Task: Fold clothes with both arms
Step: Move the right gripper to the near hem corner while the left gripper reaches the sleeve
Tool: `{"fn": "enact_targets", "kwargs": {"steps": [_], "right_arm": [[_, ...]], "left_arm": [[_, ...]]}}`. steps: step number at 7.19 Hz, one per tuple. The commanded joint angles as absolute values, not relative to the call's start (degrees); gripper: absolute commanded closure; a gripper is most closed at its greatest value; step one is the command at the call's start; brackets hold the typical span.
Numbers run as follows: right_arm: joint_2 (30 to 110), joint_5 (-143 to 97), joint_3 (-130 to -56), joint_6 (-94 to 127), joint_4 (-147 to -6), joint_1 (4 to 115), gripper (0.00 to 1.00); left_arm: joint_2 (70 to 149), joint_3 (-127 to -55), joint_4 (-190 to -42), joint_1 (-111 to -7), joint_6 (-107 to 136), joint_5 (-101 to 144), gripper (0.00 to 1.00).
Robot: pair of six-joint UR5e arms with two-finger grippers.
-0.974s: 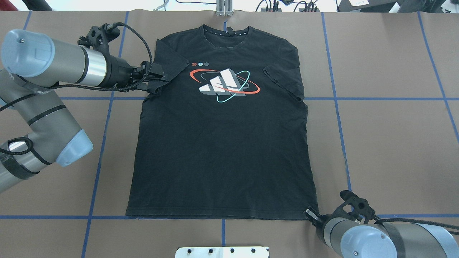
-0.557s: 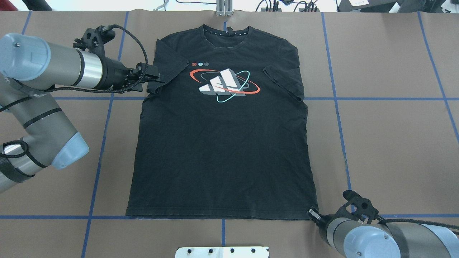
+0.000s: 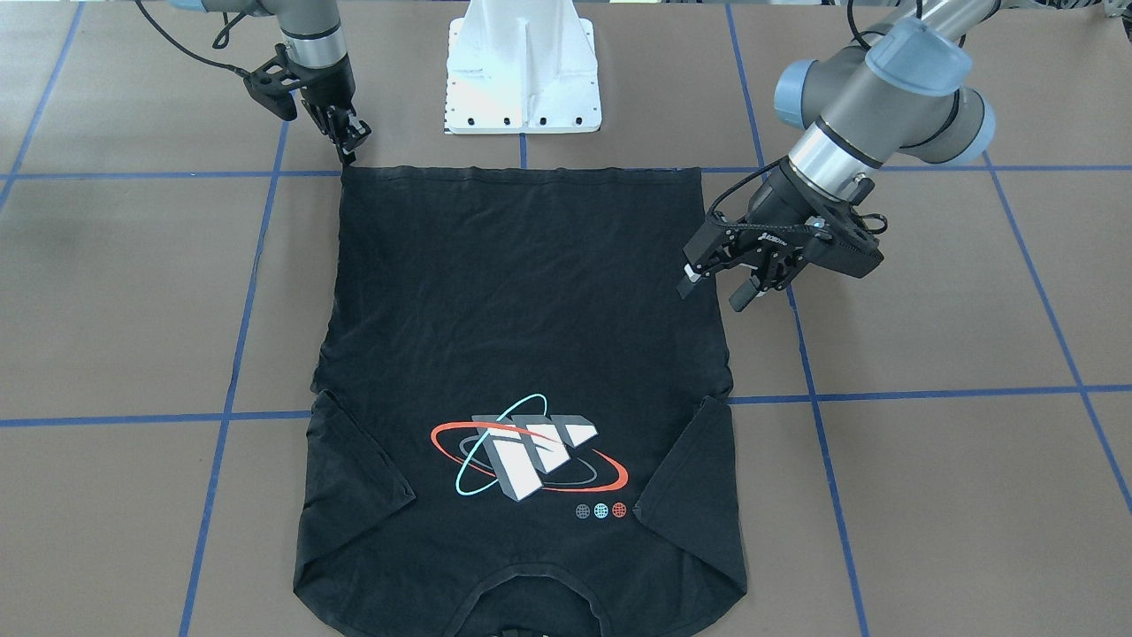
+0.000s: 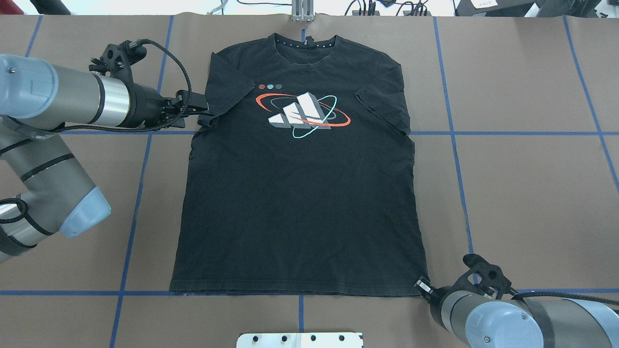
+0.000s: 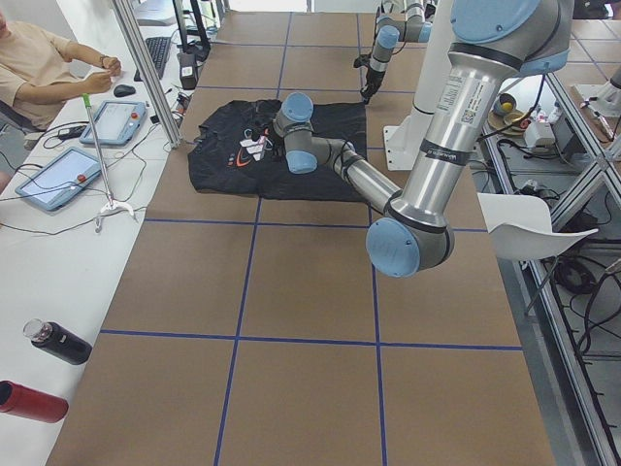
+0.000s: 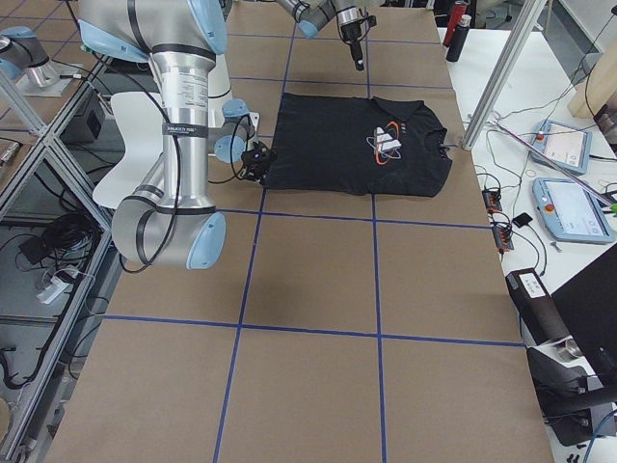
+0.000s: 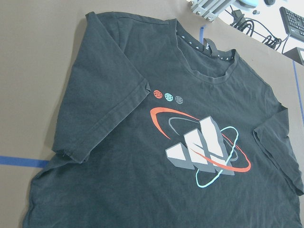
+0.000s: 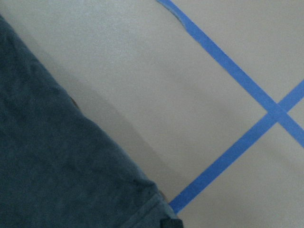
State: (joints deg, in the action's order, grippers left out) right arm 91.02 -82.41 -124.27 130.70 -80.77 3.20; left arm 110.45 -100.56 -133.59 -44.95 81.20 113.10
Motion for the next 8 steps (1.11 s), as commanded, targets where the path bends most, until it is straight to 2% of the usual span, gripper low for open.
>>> {"fn": "enact_targets", "kwargs": {"steps": [1, 2, 3, 4, 5, 6, 8], "right_arm": [[91.2, -85.4, -126.4, 130.4, -80.8, 4.9, 1.0], [91.4, -85.9, -126.8, 130.4, -80.8, 5.2, 1.0], [91.8, -86.6, -127.6, 130.5, -80.8, 5.2, 1.0], [92.3, -86.8, -128.5, 130.8, -80.8, 5.1, 1.0], [92.8, -87.5, -129.0, 130.8, -80.8, 5.2, 1.0], [93.0, -90.8, -129.0, 130.3, -80.7, 6.8, 1.0], [93.3, -94.6, -128.6, 130.0, -80.5, 8.3, 1.0]], "left_arm": [[110.2, -101.9, -133.2, -42.8, 85.9, 113.0, 0.01], [108.7, -105.1, -129.7, -38.9, 91.9, 110.9, 0.01], [105.2, -112.0, -118.8, -29.5, 95.3, 98.6, 0.01], [102.6, -119.1, -110.1, -24.7, 97.5, 94.3, 0.01], [94.2, -125.6, -109.3, -22.3, 98.3, 94.1, 0.01], [91.2, -126.7, -109.7, -19.6, 103.5, 93.4, 0.01], [87.6, -125.2, -112.8, -12.8, 107.2, 91.0, 0.07]]}}
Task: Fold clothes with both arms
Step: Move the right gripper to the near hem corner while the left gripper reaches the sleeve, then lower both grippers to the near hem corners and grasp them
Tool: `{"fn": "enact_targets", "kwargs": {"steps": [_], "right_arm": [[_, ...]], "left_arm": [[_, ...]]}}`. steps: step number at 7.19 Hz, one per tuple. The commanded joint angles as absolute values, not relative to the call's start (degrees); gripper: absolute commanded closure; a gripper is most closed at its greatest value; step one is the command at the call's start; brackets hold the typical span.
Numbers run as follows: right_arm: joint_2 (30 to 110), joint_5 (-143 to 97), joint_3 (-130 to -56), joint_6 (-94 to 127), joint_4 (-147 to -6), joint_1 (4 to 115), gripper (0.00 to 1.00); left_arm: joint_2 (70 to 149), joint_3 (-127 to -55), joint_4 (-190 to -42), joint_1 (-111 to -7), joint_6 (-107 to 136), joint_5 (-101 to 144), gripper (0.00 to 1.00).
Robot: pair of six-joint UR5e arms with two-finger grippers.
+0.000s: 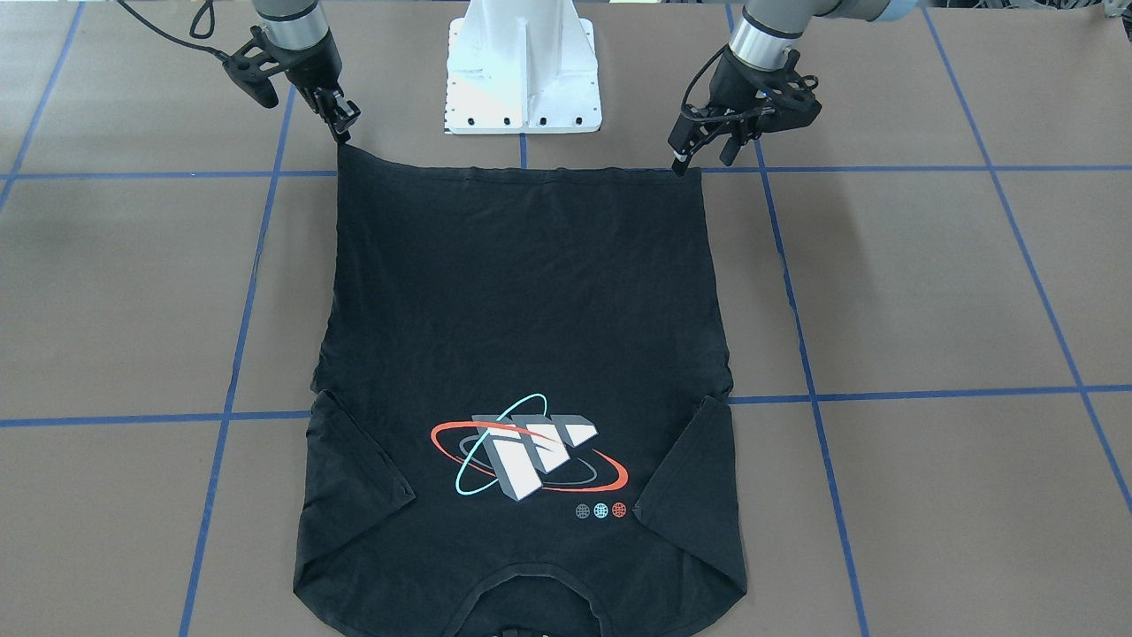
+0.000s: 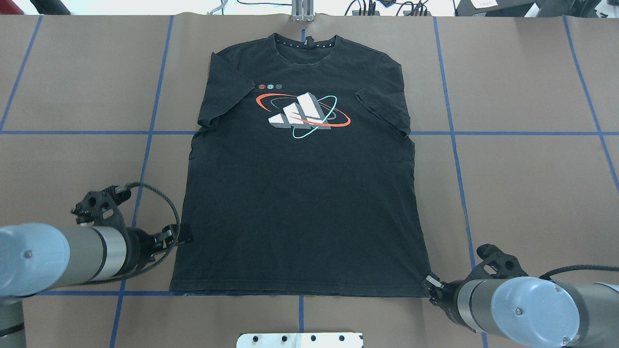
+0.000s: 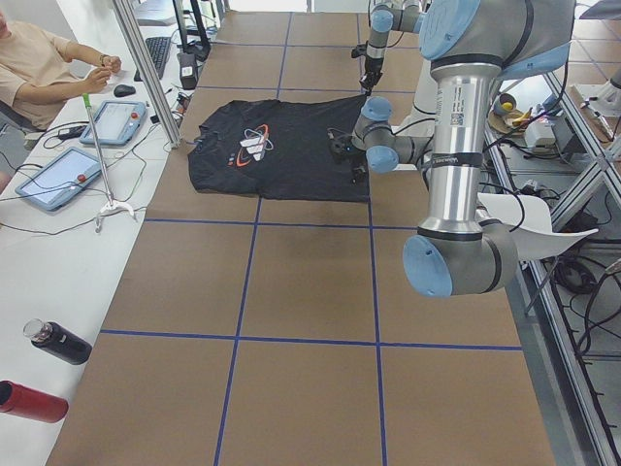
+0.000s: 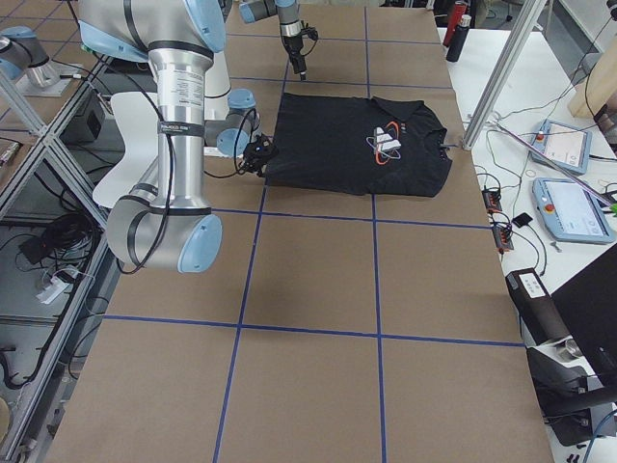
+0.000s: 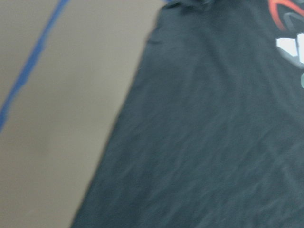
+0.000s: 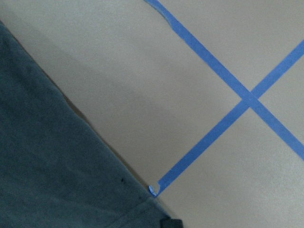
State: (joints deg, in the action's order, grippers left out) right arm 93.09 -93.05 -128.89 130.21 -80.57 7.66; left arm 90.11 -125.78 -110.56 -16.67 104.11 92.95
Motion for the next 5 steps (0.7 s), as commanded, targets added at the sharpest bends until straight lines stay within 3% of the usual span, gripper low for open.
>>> {"fn": "enact_targets", "kwargs": {"steps": [1, 3, 5], "right_arm": [[93.2, -94.4, -128.6, 130.0, -80.5, 8.5, 1.0], [93.2, -94.2, -128.5, 130.0, -80.5, 8.4, 1.0], [93.1, -94.2, -128.6, 130.0, -80.5, 8.4, 1.0]], "left_arm": [[86.2, -122.2, -118.8, -10.0, 109.6, 86.9, 0.15], [86.6, -118.9, -121.1, -8.8, 109.9, 86.7, 0.33], [86.6, -118.1, -121.1, -7.7, 109.9, 86.6, 0.36]]}}
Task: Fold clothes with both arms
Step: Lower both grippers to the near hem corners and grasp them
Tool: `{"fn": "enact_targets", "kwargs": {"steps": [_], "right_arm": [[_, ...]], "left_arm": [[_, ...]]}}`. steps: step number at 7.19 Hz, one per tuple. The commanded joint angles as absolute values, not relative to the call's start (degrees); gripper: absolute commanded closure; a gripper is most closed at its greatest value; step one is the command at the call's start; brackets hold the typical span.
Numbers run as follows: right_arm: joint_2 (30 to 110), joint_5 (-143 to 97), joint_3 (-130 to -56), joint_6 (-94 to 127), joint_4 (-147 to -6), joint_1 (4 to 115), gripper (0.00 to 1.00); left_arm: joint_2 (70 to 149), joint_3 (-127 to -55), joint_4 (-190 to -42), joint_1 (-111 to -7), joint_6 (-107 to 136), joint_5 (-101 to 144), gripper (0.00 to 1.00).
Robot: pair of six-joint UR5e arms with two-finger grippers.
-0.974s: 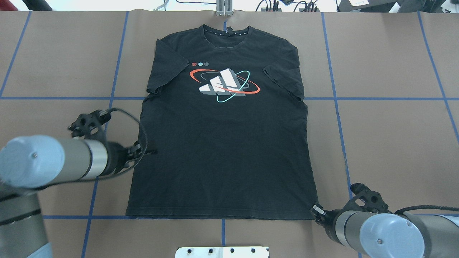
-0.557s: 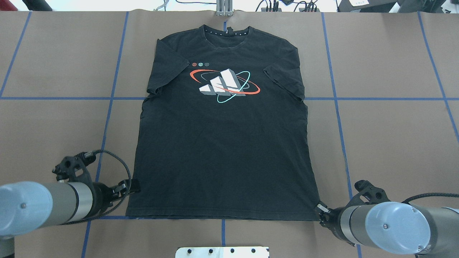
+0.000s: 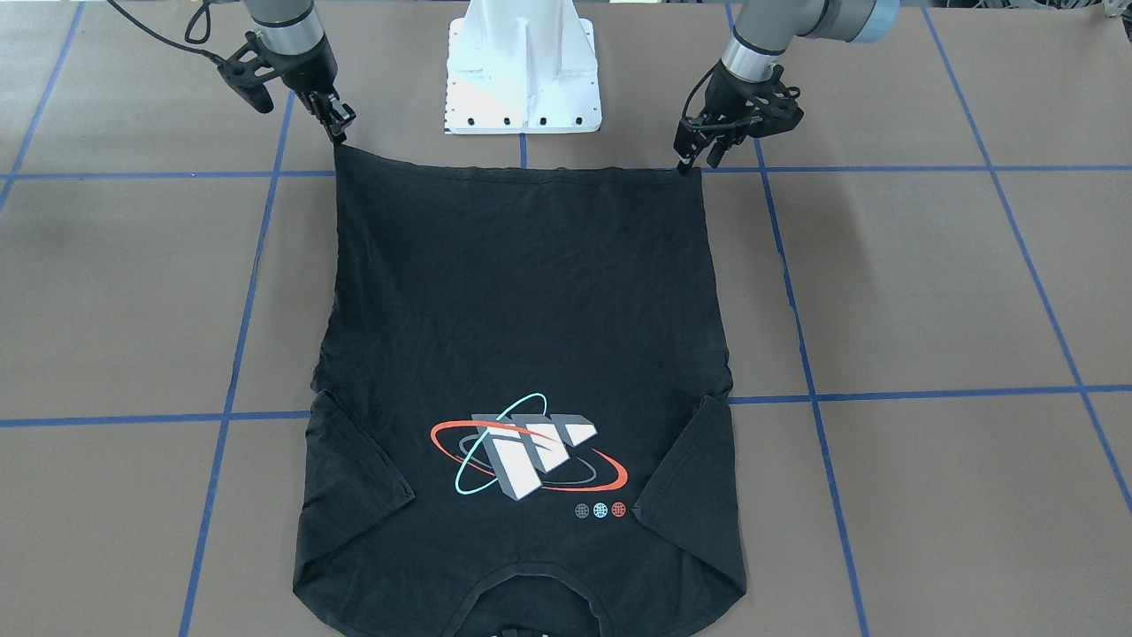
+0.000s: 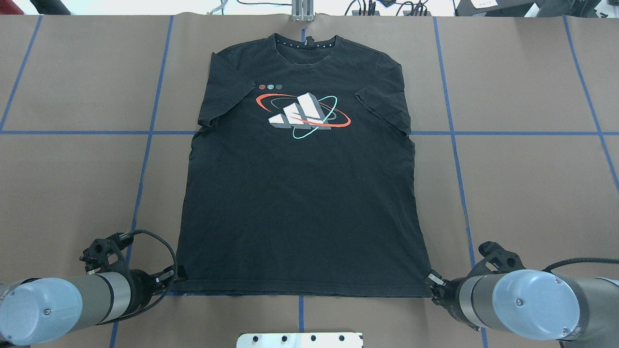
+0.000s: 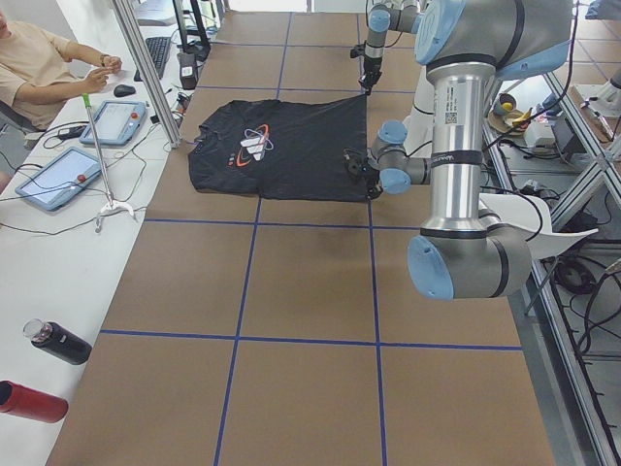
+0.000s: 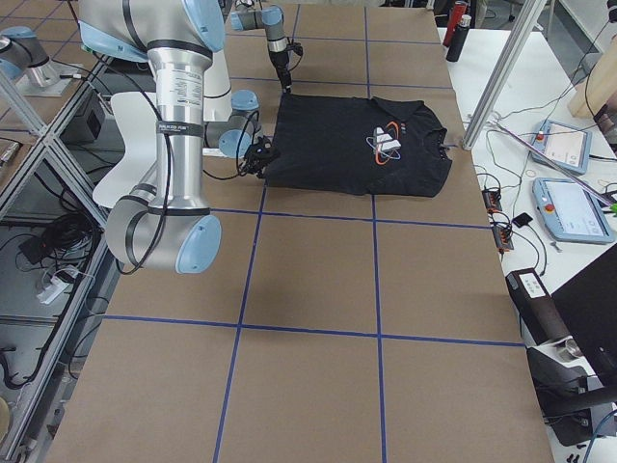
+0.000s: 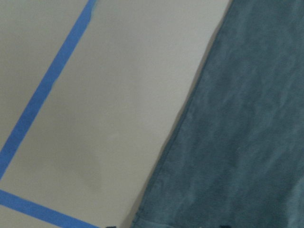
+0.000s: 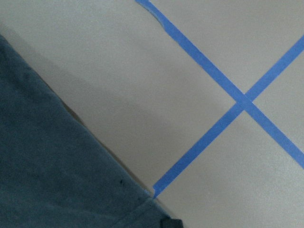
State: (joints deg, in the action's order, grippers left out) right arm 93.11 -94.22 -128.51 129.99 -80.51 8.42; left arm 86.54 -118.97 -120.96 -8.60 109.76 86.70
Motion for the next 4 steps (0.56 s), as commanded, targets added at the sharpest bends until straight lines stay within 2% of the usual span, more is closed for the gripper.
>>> {"fn": "enact_targets", "kwargs": {"steps": [1, 3, 4], "right_arm": [[93.0, -94.2, -128.5, 130.0, -80.5, 8.3, 1.0], [93.1, -94.2, -128.5, 130.0, -80.5, 8.3, 1.0], [93.1, -94.2, -128.5, 130.0, -80.5, 8.3, 1.0]], "left_arm": [[86.7, -118.0, -121.1, -7.5, 109.9, 86.7, 0.4], [86.7, -117.8, -121.1, -7.3, 109.9, 86.7, 0.43], [86.7, -117.8, -121.1, -7.3, 109.9, 86.6, 0.56]]}}
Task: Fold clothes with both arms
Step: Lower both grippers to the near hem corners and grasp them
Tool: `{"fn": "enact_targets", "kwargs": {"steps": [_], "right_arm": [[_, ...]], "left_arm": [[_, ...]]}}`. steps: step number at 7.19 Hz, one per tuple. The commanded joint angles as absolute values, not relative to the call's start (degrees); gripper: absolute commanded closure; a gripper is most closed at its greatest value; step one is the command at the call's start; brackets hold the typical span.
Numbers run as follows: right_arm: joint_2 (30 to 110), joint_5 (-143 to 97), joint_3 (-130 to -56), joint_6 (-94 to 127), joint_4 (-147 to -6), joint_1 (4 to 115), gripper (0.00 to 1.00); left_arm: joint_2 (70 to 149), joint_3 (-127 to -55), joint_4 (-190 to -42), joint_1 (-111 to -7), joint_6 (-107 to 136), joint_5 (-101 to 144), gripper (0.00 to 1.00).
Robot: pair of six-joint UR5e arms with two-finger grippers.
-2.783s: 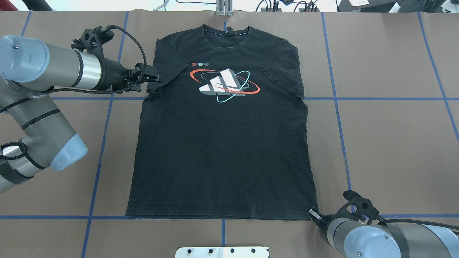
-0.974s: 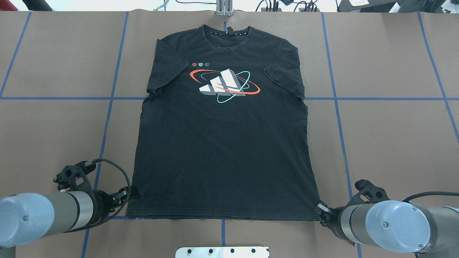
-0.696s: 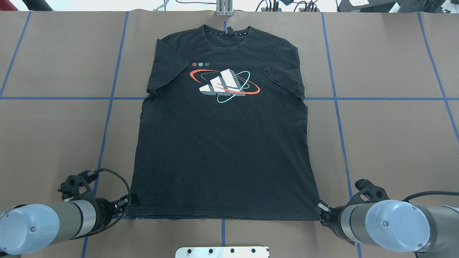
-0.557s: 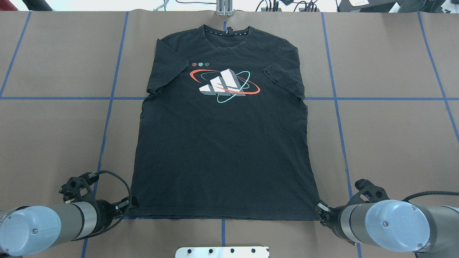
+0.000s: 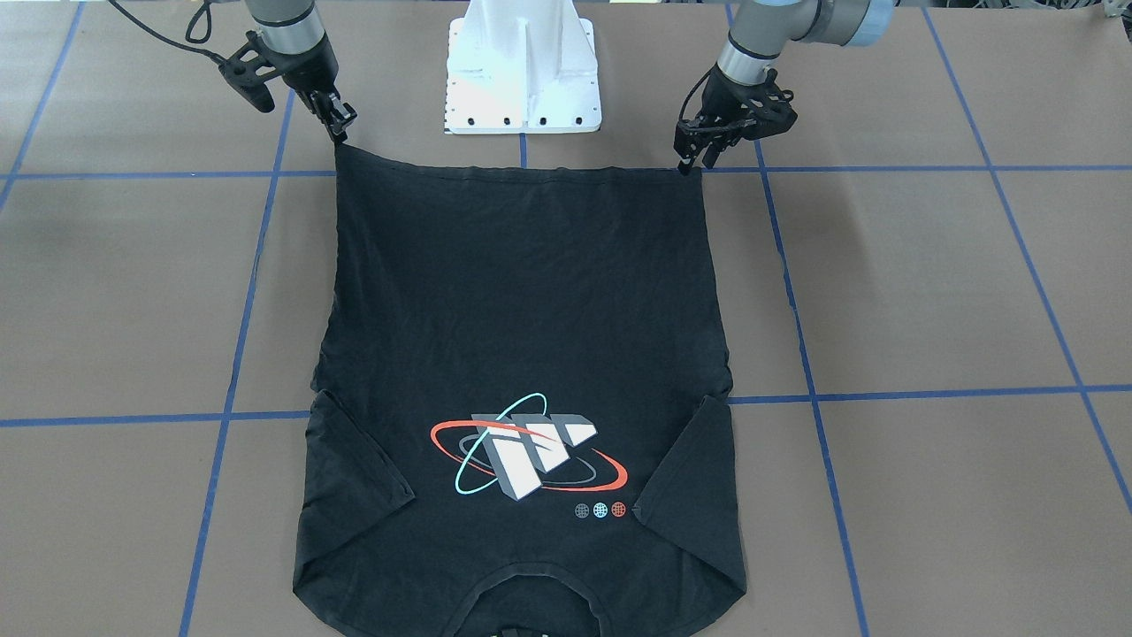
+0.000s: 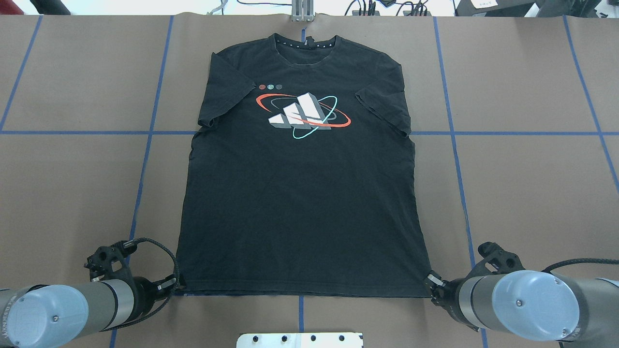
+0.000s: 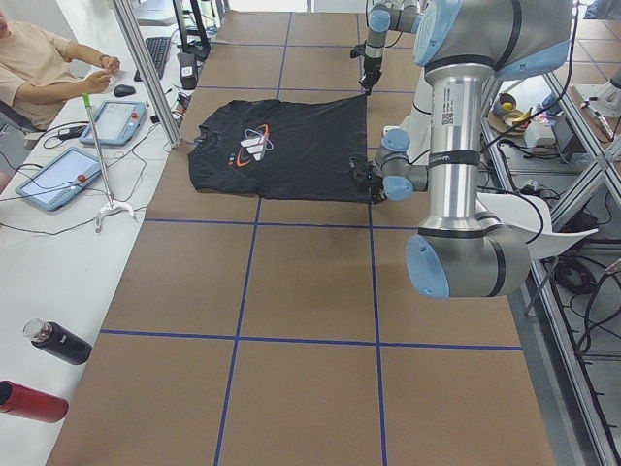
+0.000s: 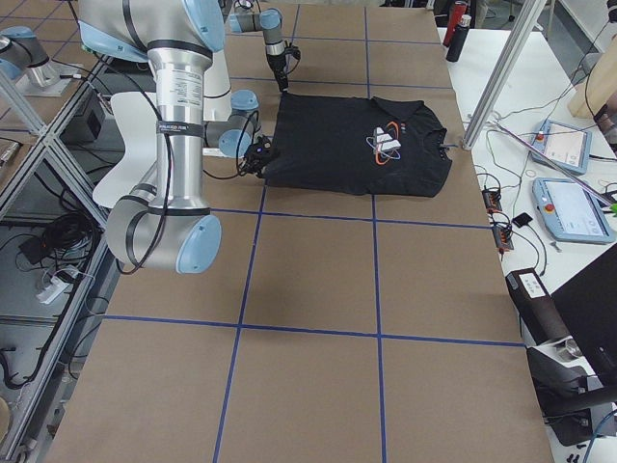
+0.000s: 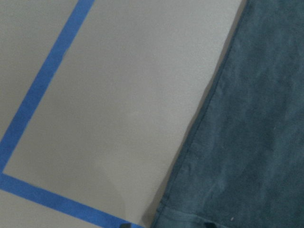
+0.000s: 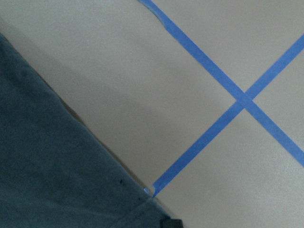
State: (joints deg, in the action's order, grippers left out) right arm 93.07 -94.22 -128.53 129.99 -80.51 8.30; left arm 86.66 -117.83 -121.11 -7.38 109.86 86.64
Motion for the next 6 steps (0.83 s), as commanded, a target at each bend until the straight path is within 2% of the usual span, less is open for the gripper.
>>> {"fn": "enact_targets", "kwargs": {"steps": [1, 2, 3, 4, 6], "right_arm": [[93.0, -94.2, -128.6, 130.0, -80.5, 8.3, 1.0], [93.1, -94.2, -128.5, 130.0, -80.5, 8.3, 1.0], [93.0, -94.2, -128.5, 130.0, -80.5, 8.3, 1.0], [93.0, -94.2, -128.5, 130.0, -80.5, 8.3, 1.0], [93.0, -94.2, -128.8, 130.0, -80.5, 8.5, 1.0]], "left_arm": [[86.7, -117.5, -121.1, -7.3, 109.9, 86.7, 0.59], [86.7, -117.4, -121.1, -7.3, 109.9, 86.7, 0.7], [86.7, -117.5, -121.2, -7.3, 110.6, 86.7, 0.94], [86.8, -118.0, -121.2, -7.4, 110.8, 86.8, 1.0], [86.0, -122.8, -120.7, -7.8, 110.8, 87.4, 1.0]]}}
